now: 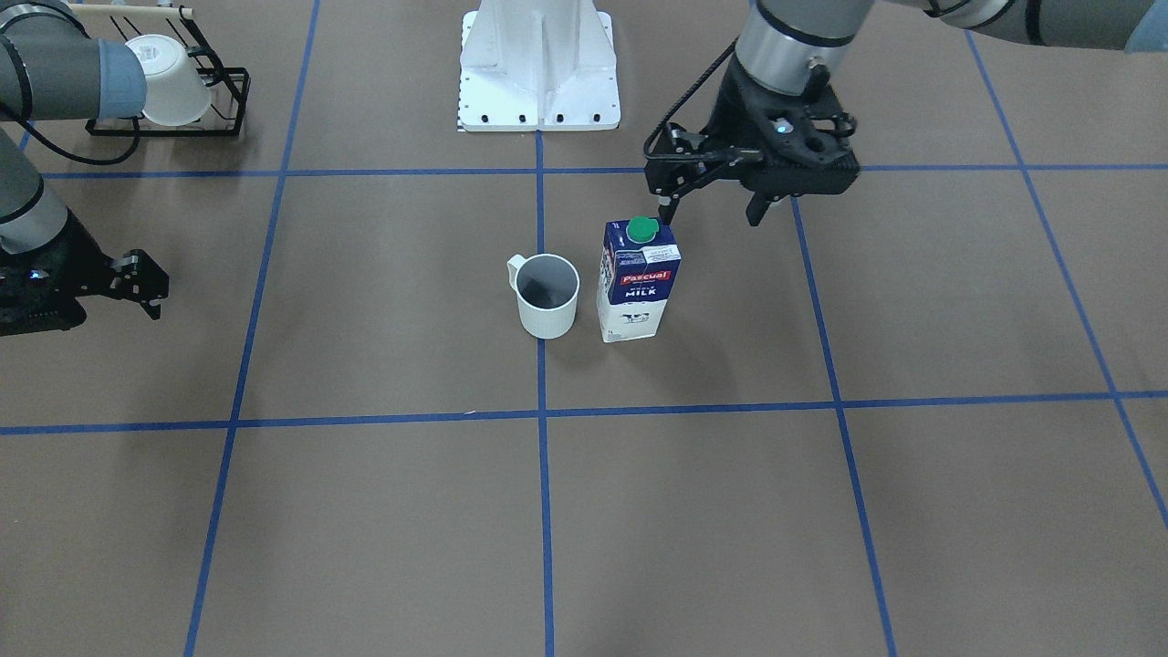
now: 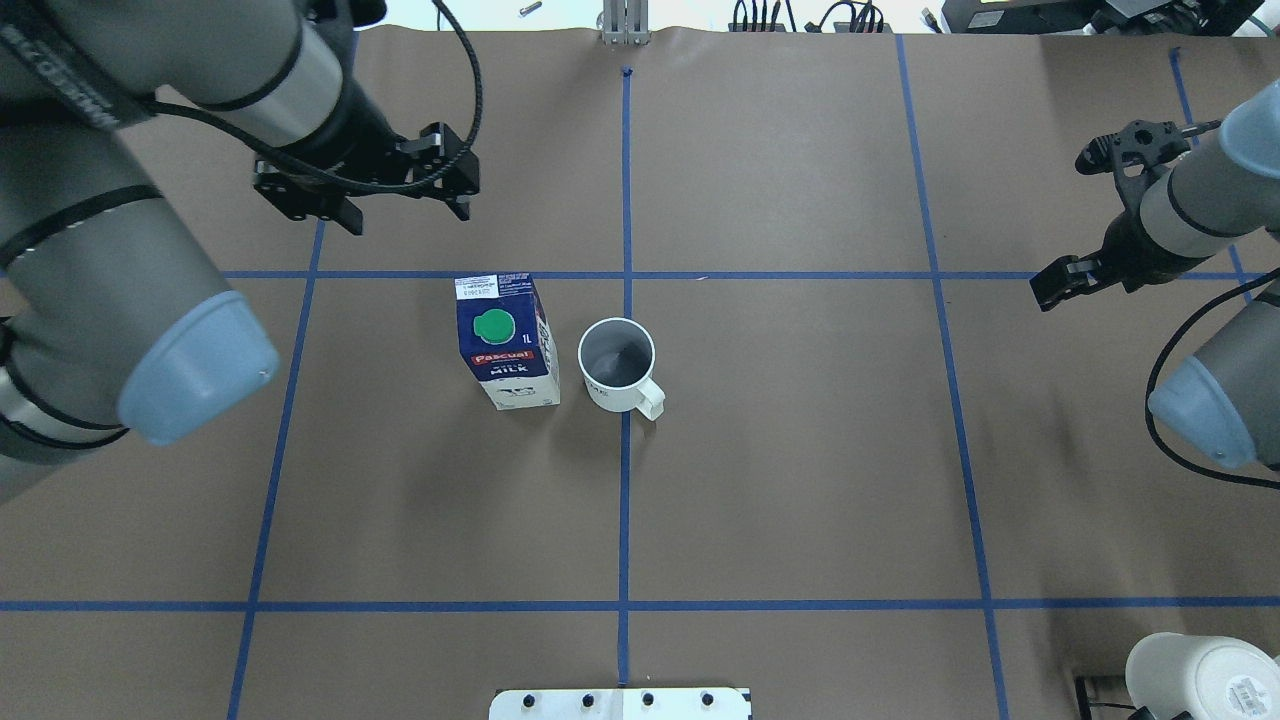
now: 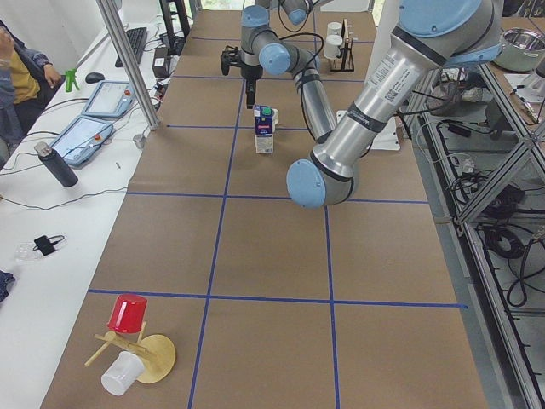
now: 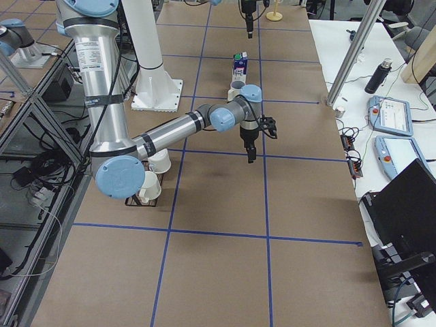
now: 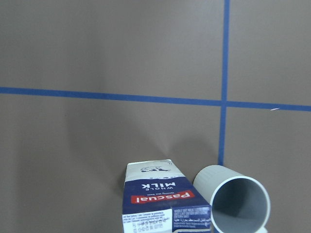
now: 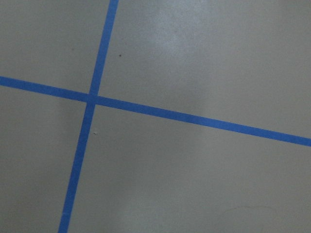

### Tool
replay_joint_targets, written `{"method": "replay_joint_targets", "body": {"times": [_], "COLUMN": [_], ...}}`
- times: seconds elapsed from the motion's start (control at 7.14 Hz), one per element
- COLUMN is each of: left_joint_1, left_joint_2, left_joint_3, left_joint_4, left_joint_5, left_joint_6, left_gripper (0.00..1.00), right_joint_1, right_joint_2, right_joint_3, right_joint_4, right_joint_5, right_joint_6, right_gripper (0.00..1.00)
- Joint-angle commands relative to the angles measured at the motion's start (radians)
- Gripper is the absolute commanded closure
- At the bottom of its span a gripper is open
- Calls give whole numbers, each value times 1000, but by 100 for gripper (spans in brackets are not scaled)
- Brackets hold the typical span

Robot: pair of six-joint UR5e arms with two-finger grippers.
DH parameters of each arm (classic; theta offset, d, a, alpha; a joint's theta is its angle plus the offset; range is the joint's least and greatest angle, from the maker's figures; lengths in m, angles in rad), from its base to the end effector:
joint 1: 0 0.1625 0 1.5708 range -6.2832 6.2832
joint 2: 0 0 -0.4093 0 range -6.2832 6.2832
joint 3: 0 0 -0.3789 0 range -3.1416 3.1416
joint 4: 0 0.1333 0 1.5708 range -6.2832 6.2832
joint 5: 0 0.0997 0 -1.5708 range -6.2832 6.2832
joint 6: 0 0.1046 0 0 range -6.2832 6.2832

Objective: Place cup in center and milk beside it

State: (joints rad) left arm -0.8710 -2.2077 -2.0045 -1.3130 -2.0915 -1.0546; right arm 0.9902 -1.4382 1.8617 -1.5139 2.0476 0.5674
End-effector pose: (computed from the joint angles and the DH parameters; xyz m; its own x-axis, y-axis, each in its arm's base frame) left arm 0.2982 -0.4804 0.1490 0.5978 -0.0452 -0.8004 0.1562 0.9858 0.0610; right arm -0.2199 -0.4907 0.4488 0.7898 -0.1620 0.5916 0.0735 0.9825 0.1710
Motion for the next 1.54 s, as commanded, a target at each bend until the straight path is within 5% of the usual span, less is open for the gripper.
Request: {"method": "replay_joint_targets", "body": {"times": [0.0,0.28,0.56,0.98,1.12,1.4], "left_joint_1": [-130,-300,-441,-502,-510,-537], "left_joint_2": [205,348,451,600,609,654], "left_joint_3": [-36,-1,140,417,485,466], "left_joint_4": [-5,-14,-88,-548,-622,-634], "left_joint_5": [-10,-18,-137,-226,-258,-343], "left_joint_6": [333,663,954,1018,1036,1016], "left_gripper": [2,2,2,2,2,2], "right_joint_1": [74,135,244,312,314,314], "right_joint_2": [-1,-19,-25,-54,-53,-47], "right_joint_3": [-12,-29,-102,-226,-264,-262], "right_joint_4": [0,0,0,185,240,244], "right_joint_5": [14,49,161,265,278,276], "right_joint_6": [-61,-124,-274,-287,-281,-262], "right_gripper": [0,0,0,0,0,0]}}
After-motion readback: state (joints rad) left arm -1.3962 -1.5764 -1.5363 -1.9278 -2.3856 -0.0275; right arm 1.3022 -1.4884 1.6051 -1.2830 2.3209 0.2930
